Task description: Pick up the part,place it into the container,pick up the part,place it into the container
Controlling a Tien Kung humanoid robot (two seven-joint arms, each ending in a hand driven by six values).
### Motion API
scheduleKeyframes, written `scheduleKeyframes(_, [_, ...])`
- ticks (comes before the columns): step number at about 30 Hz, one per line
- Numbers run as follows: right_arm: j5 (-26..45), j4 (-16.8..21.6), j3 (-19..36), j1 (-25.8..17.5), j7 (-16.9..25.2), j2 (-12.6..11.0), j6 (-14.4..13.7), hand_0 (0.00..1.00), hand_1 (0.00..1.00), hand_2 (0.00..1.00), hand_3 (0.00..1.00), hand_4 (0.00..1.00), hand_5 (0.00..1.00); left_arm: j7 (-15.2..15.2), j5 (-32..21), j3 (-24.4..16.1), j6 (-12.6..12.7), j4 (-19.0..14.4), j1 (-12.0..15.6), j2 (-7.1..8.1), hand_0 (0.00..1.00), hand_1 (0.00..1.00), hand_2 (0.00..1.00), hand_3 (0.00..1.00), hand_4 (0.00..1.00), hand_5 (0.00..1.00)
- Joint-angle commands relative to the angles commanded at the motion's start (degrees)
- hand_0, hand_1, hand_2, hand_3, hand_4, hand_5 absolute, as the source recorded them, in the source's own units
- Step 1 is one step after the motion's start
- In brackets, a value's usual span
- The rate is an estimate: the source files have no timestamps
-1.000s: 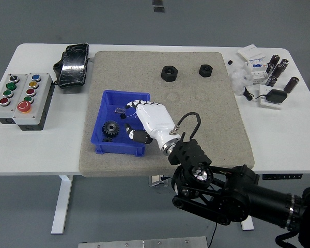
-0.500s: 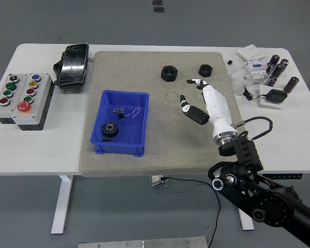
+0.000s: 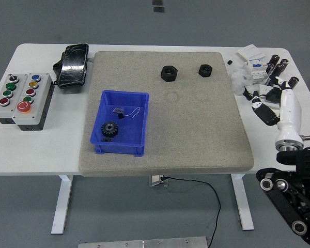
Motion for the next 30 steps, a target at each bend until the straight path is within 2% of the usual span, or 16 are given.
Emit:
scheduleKeyframes(8, [14.5,-1.5,7.8,-1.2,11.6,2.0,0.0,0.667,0.750,0.777,0.846,0.672,0.285,-0.1,0.6,-0.1,0.3,0.0,0.2,-0.09,0.629,0.552,0.534,0.605,0.652,0.365])
scheduleKeyframes(14, [23.6,-2.0,11.1,-1.7,18.9,2.7,0.0,0.669,0.746,0.773,0.832,0.684,0.301,0.2,0.3,-0.8,0.4,0.0,0.8,-0.60,0.629,0.552,0.535,0.606,0.654,0.365])
scheduleKeyframes(18, [26.7,-2.2,11.3,-1.4,20.2,3.0,0.0,0.669,0.746,0.773,0.832,0.684,0.301,0.3,0.5,-1.1,0.4,0.0,0.8,-0.94,0.629,0.552,0.535,0.606,0.654,0.365])
scheduleKeyframes(30, [27.6,-2.5,10.4,-0.9,20.4,3.2,0.0,0.670,0.745,0.772,0.817,0.697,0.310,0.4,0.5,-1.1,0.4,0.0,0.5,-0.76,0.630,0.552,0.535,0.606,0.655,0.366])
